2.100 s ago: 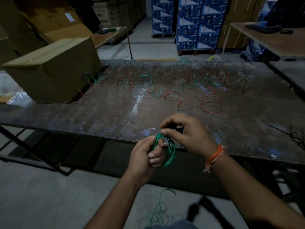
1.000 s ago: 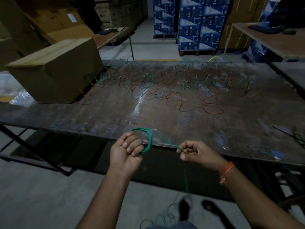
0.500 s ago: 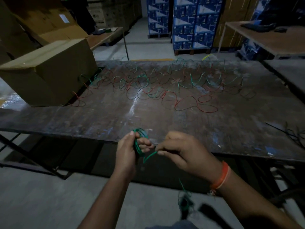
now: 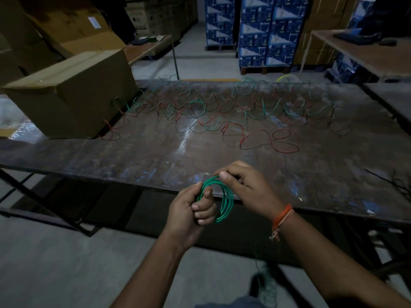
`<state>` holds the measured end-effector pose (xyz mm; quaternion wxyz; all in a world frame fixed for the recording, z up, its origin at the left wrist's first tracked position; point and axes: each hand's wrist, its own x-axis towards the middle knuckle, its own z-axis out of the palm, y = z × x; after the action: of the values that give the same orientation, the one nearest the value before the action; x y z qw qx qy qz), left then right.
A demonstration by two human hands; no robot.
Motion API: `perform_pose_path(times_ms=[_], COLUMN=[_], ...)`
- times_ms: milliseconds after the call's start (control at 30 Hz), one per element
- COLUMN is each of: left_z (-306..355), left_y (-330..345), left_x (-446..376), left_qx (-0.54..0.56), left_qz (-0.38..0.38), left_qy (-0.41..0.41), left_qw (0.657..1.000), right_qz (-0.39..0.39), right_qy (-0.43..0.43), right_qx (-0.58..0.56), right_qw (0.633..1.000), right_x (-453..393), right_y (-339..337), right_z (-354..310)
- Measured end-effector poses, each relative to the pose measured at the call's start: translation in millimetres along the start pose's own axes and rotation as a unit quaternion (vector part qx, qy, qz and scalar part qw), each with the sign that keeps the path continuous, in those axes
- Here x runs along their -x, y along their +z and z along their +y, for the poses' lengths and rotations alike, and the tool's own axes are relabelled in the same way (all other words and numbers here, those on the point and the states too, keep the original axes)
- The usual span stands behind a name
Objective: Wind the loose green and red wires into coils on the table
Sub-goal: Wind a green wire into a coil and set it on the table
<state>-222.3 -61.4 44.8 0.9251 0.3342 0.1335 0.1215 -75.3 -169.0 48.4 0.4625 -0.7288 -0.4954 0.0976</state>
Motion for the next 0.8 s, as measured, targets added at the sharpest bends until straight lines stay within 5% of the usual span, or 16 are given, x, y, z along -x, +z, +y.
perform_pose_path(times_ms=[167,433,600,700,800], left_z=[-4,1,35,43,27], left_y=[1,-19,-42,-49,-39], left_x=[-4,-7,-10,-18,-25], left_qx=[0.039,0.175,0.229,0.189,-0.009], left_qz=[0.013,-0.042,0.071,0.159,0.235], left_qy=[-0.017,-0.012,0.118,0.188,0.233], left_qw=[0.999,0.984,0.964,0.951,0.943], right_qz=[-0.073,-0.100,-0.140,-0.177,-0.209], right_qy=[0.097,0.122,0.163,0.088,-0.080], right_qx=[-0.212,-0.238,-0.156,-0.008,0.097], right_qw=[0.970,0.958,0.964,0.980,0.970], right_x=[11,18,42,49,44], right_y=[18,9,-5,-6,-4], right_z=[8,28,60,43,3])
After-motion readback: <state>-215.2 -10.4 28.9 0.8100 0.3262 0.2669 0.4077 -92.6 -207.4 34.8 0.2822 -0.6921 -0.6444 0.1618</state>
